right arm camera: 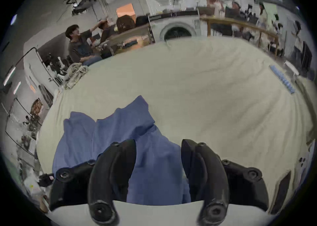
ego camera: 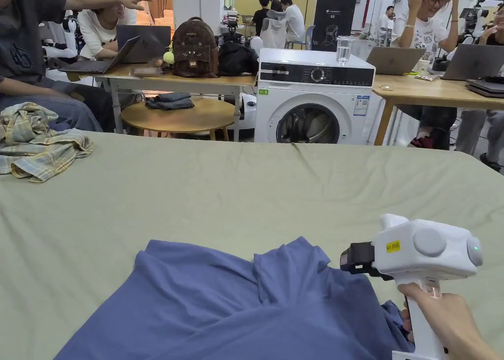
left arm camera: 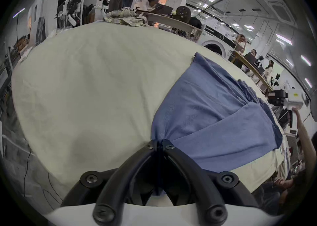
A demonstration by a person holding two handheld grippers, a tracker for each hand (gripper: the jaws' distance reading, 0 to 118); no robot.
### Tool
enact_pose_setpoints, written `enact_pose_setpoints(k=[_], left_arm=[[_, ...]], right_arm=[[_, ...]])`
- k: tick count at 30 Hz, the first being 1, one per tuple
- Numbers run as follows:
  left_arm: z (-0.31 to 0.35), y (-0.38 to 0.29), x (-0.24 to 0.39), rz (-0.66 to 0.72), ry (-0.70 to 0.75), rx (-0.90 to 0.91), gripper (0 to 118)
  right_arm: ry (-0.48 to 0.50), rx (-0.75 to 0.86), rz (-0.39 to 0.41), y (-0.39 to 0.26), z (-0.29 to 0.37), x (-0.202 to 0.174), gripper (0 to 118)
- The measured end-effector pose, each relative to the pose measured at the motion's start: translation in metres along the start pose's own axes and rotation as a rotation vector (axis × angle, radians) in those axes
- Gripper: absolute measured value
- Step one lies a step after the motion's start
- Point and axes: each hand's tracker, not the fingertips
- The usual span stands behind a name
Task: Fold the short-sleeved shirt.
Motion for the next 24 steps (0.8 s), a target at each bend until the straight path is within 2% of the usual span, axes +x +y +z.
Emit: enact_pose_setpoints(k=[4, 5, 6, 7, 8, 11, 15, 19, 21, 24], left_arm=[[-0.001, 0.001, -0.001, 0.004, -0.002, -0.003, 0], [-0.001, 0.001, -0.001, 0.008, -0.003, -0.003, 0], [-0.002, 0.001, -0.001, 0.009, -0.004, -0.004, 0], [-0.002, 0.001, -0.002, 0.011, -0.005, -0.004, 0], [-0.003, 0.001, -0.002, 0.015, -0.007, -0.005, 0], [-0.003, 0.002, -0.001, 0.011, -0.008, -0.008, 0], [-0.002, 0.001, -0.001, 0.021, -0.008, 0.000, 0], [0.014, 0.000, -0.003, 0.065, -0.062, 0.108, 0], [0.029, 0.010, 0.002, 0.088, -0.101, 0.180, 0], [0.061, 0.048, 0.021, 0.064, -0.156, 0.310, 0]], right_arm=[[-0.056, -0.089, -0.027, 0.000, -0.030, 0.005, 55], [-0.044, -0.108, -0.029, -0.002, -0.034, 0.007, 51], [-0.012, -0.114, -0.051, -0.006, -0.035, 0.008, 40], [0.016, -0.124, -0.077, -0.010, -0.036, 0.009, 18], [0.029, -0.127, -0.091, -0.012, -0.038, 0.010, 8], [0.018, -0.107, -0.092, -0.016, -0.038, 0.012, 1], [0.032, -0.095, -0.108, -0.017, -0.033, 0.013, 0], [0.090, 0.067, -0.097, -0.013, 0.009, 0.002, 0], [0.109, 0.137, -0.068, -0.004, 0.040, -0.006, 0], [0.109, 0.248, 0.016, 0.012, 0.093, -0.024, 0]])
